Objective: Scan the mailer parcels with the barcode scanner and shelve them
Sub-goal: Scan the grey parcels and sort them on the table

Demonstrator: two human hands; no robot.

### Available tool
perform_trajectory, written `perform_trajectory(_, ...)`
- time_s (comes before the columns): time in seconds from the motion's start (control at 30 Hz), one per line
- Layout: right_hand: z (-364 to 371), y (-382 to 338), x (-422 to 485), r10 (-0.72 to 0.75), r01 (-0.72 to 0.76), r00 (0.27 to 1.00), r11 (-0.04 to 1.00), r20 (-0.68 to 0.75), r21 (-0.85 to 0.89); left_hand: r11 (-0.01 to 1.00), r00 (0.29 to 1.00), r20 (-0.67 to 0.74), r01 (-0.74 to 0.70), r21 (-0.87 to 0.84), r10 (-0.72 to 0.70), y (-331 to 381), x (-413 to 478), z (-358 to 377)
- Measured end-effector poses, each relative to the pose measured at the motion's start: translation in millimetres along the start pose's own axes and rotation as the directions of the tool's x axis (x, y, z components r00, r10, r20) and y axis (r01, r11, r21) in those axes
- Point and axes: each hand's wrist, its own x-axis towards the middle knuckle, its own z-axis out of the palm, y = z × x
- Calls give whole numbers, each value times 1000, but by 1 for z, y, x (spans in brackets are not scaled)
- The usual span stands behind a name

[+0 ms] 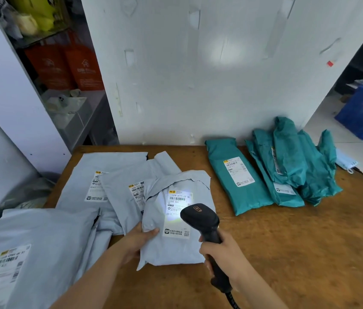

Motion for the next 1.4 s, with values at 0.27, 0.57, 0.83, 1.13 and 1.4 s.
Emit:
perform_trajectory(0.27, -1, -1, -7, 18, -18, 1000, 1000, 1, 24, 999, 1000, 13, 23, 36, -24, 0, -4, -1)
perform_trajectory(0.57, -3, 0, -10, 64, -66, 997, 997, 33, 47, 996, 998, -20, 69, 54, -68, -5, -4, 0)
perform_trajectory(0.83, -10, 10, -3, -38, 43, 995, 997, -94, 56, 994, 993, -97, -61, 87, 70, -9, -2, 4)
perform_trajectory(1.13, -34, 44, 34, -110, 59, 944, 984, -311, -167, 942, 955, -191, -163, 294, 225, -30, -65, -20)
perform_trajectory(1.4, -24, 47, 57, -9, -28, 979, 984, -205, -178, 618, 880, -470, 332, 712, 69, 1, -102, -50)
